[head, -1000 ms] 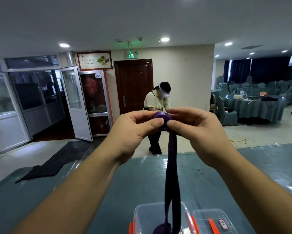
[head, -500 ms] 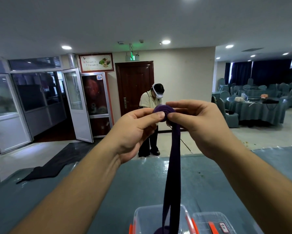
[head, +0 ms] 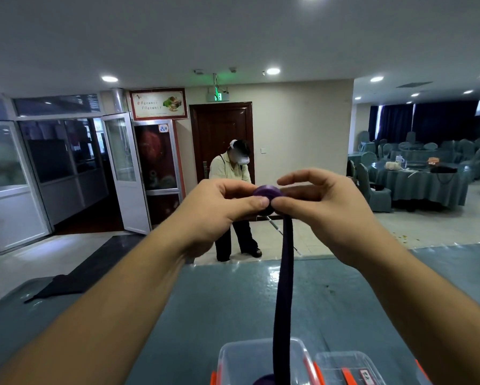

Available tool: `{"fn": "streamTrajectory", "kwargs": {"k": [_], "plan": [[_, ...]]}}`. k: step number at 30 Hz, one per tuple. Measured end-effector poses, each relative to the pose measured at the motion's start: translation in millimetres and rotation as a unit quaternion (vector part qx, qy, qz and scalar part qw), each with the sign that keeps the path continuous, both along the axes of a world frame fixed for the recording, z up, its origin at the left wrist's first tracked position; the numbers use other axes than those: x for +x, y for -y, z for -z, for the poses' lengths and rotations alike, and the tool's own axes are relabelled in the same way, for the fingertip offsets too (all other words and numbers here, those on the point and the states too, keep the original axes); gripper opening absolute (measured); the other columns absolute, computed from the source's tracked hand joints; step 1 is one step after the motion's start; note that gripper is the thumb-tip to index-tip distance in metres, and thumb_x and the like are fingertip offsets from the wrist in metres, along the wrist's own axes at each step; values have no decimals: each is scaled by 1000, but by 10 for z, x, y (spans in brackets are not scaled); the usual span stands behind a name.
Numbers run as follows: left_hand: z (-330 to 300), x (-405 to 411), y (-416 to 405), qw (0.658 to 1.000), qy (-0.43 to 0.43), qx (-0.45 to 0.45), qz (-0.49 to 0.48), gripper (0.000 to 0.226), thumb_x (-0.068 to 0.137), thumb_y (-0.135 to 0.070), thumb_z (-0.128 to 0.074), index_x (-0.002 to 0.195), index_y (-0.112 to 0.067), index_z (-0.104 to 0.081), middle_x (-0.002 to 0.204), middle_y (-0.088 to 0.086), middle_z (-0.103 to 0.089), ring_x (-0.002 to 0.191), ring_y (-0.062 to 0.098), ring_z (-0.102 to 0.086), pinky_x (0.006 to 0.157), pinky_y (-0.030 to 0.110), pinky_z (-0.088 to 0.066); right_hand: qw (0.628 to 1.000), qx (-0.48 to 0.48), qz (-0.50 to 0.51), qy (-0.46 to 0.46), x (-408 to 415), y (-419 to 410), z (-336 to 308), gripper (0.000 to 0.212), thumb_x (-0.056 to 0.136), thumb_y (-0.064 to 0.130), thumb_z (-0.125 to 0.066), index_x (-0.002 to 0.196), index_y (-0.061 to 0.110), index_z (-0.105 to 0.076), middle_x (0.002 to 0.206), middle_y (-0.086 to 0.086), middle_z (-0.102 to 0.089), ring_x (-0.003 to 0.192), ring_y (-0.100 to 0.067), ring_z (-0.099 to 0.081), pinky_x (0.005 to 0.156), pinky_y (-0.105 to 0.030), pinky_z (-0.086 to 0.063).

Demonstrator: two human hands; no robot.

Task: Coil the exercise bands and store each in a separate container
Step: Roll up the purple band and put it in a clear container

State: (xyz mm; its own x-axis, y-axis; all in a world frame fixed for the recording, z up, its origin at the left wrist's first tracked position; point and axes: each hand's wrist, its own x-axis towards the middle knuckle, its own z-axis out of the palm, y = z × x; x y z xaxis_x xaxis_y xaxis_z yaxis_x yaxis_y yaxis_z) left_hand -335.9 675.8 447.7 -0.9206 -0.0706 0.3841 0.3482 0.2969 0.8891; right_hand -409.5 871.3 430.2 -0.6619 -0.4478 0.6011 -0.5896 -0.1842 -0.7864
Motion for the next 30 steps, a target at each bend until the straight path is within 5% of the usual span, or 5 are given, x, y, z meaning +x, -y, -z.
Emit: {"fn": "streamTrajectory", "kwargs": {"k": [15,18,21,24,30], "plan": [[315,-183,-268,949,-31,300,93,31,76,-17,-77,104,-6,-82,107,13,-79,98,13,-76,82,18,-58,999,41,-14,-4,-52,-49,35,18,94,21,-76,110,25,-80,99,1,-83,96,-19,-79,92,-34,-63],[335,-176,-213,967,-10,241,77,35,80,-17,-78,113,-5,-77,112,16,-78,106,20,-75,90,23,-59,995,89,16,-37,-56,-93,49,17,95,22,-74,109,30,-79,97,8,-82,94,-11,-79,90,-30,-63],[267,-133,-87,1000,-4,26,13,27,86,-22,-82,113,-23,-79,112,5,-78,107,21,-75,94,32,-60,981,175,40,-69,-58,-128,32,17,94,27,-75,108,37,-78,97,14,-81,92,-5,-77,91,-31,-63],[139,-90,13,991,-15,-131,5,20,89,-25,-81,106,-35,-81,103,-10,-80,98,7,-76,85,19,-59,965,239,48,-94,-58,-119,28,17,91,37,-76,108,36,-79,96,15,-81,90,-5,-77,89,-36,-64],[90,-107,51,996,-42,-71,-18,16,90,-22,-78,106,-23,-81,101,1,-81,99,18,-77,94,37,-61,997,79,-12,23,-112,-44,73,19,83,24,-84,102,24,-83,97,0,-83,93,-17,-79,91,-35,-63]]}}
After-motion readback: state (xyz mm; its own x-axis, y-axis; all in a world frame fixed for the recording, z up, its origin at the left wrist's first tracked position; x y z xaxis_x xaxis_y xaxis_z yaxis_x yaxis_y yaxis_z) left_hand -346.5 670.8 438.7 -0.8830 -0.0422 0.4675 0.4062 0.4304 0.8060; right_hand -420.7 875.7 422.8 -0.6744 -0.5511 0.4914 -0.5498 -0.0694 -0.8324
